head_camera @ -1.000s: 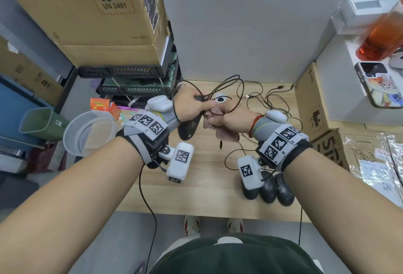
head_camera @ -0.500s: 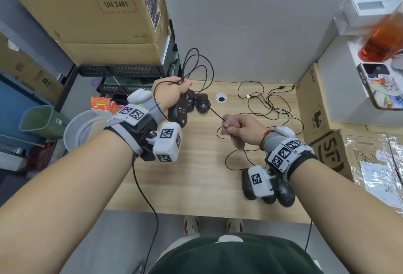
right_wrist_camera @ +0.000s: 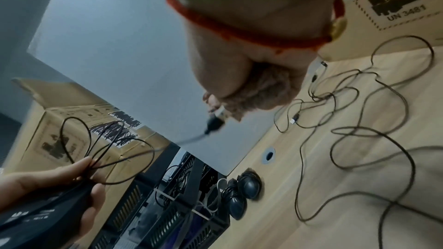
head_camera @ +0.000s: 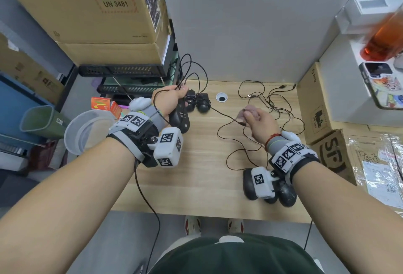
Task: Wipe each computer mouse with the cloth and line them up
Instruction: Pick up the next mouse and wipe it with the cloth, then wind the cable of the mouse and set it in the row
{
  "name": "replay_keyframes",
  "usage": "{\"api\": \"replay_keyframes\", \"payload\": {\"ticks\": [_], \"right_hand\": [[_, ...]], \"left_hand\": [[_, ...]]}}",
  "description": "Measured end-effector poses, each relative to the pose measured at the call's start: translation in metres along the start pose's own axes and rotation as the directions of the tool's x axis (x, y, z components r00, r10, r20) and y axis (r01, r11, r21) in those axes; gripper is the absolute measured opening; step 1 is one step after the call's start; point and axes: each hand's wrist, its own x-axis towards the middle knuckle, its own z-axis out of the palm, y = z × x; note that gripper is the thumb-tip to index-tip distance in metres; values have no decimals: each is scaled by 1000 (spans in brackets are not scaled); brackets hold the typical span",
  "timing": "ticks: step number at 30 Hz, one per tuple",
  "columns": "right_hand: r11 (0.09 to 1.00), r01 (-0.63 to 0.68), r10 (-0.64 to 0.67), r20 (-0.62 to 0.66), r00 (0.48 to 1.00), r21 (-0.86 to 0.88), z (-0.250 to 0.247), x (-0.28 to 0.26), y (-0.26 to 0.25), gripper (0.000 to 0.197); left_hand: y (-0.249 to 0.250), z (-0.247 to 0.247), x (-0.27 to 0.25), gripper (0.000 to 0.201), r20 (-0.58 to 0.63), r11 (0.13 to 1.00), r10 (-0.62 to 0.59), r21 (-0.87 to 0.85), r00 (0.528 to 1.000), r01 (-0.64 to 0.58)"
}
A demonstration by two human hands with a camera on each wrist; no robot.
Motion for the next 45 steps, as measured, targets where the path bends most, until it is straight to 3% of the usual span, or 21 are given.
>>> {"api": "replay_keyframes", "payload": {"ticks": [3,6,9,11,14,18,19,21,24,27,29,31,33,36,41,45], "right_hand": [[989,128,-124,-68,990,68,-6,1,-14,11],[950,304,-300,-61,952,75,-1,-9,-47,16],[854,504,-516,90,852,126,17,-30,-82,19],[822,553,-569,240,787,134,32,-42,-87,18],[880,470,-466,329,821,73,40,-43,-72,11],[930,294,-153,494,856,-222,42,-33,-30,6],[940,244,-96,498,862,-240,44,-31,-21,11],[946,189,-20,536,844,-262,49,-31,-8,42],[945,181,19,596,803,-273,52,-30,-8,49],[969,174,-82,434,897,-176,50,-23,-19,26],[995,61,-85,319,944,84,41,-22,-43,31],[919,-139,-21,397,917,370,29,-26,-70,46],[875,-228,-26,512,858,426,17,-30,-90,53],[905,-197,-45,545,837,377,12,-32,-100,47],[937,-143,5,398,917,318,10,-11,-93,29],[995,51,-25,305,952,-80,-3,2,-95,48]], "left_hand": [[-5,1,1,11,-10,1000,-29,-4,1000,29],[-12,8,-2,22,-68,999,-51,-7,996,50],[-15,17,-6,30,-93,998,-62,-38,994,58],[-18,20,-2,39,-102,998,-54,-46,993,50],[-12,17,-4,12,-119,999,-32,-17,992,31],[-17,7,-3,15,-132,997,-19,69,991,28],[-20,8,-5,14,-122,993,-8,113,993,22],[-29,11,-7,21,-100,980,12,198,995,8],[-38,15,-9,26,-66,948,59,317,996,-35],[-40,19,-10,20,-4,895,52,444,999,-45],[-41,21,-9,28,52,862,51,502,997,-70],[-38,23,-10,22,93,838,15,542,996,-63],[-33,24,-13,28,112,795,-20,605,993,-52],[-17,23,-17,41,142,751,-5,654,990,-90],[10,22,-21,90,117,685,85,715,989,-144],[28,18,-21,97,153,638,104,748,983,-184]]}}
